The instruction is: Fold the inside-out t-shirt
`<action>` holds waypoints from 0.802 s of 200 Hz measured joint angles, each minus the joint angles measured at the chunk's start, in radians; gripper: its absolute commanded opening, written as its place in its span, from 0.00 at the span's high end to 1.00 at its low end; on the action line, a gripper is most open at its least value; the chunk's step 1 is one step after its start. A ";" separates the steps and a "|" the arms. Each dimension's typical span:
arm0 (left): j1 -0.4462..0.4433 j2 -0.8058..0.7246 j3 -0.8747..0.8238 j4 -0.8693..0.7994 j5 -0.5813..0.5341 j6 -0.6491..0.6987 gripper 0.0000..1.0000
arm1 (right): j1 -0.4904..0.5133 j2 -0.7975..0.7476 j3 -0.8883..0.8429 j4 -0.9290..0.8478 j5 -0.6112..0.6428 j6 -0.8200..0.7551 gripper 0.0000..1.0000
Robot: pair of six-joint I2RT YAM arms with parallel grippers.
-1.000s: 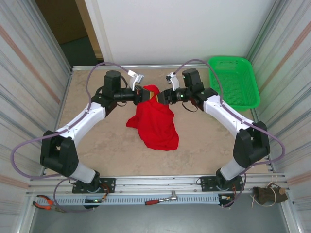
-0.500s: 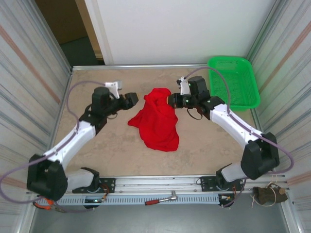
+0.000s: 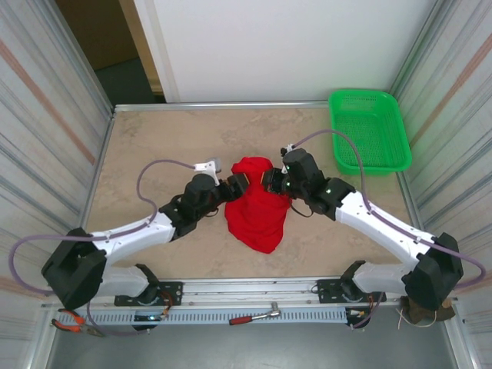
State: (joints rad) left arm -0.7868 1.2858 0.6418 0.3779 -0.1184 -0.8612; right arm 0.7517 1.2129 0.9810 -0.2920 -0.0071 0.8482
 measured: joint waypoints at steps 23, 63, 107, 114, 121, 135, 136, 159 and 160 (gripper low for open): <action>0.000 0.063 0.037 0.026 -0.011 -0.001 0.37 | 0.015 -0.024 0.000 0.000 0.020 0.029 1.00; 0.089 0.191 0.101 0.116 0.111 0.000 1.00 | 0.015 -0.044 -0.010 0.006 0.018 0.082 1.00; 0.328 0.243 0.260 0.030 0.480 0.076 1.00 | 0.015 -0.127 -0.106 0.013 0.050 0.163 0.60; 0.355 0.243 0.314 -0.019 0.533 0.108 1.00 | 0.015 -0.144 -0.116 0.000 0.063 0.167 0.56; 0.379 0.243 0.370 -0.071 0.580 0.145 1.00 | 0.015 -0.157 -0.119 -0.012 0.076 0.165 0.52; 0.406 0.243 0.481 -0.169 0.661 0.227 1.00 | 0.015 -0.172 -0.117 -0.026 0.104 0.153 0.42; 0.407 0.243 0.486 -0.172 0.664 0.231 1.00 | 0.015 -0.172 -0.117 -0.027 0.106 0.153 0.41; 0.403 0.240 0.583 -0.277 0.777 0.333 1.00 | 0.014 -0.161 -0.088 -0.055 0.127 0.080 0.28; 0.403 0.240 0.583 -0.279 0.779 0.335 1.00 | 0.014 -0.159 -0.084 -0.056 0.126 0.071 0.27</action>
State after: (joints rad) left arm -0.3840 1.5253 1.2251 0.0986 0.6609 -0.5259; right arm 0.7662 1.0542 0.8967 -0.3485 0.1188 0.9195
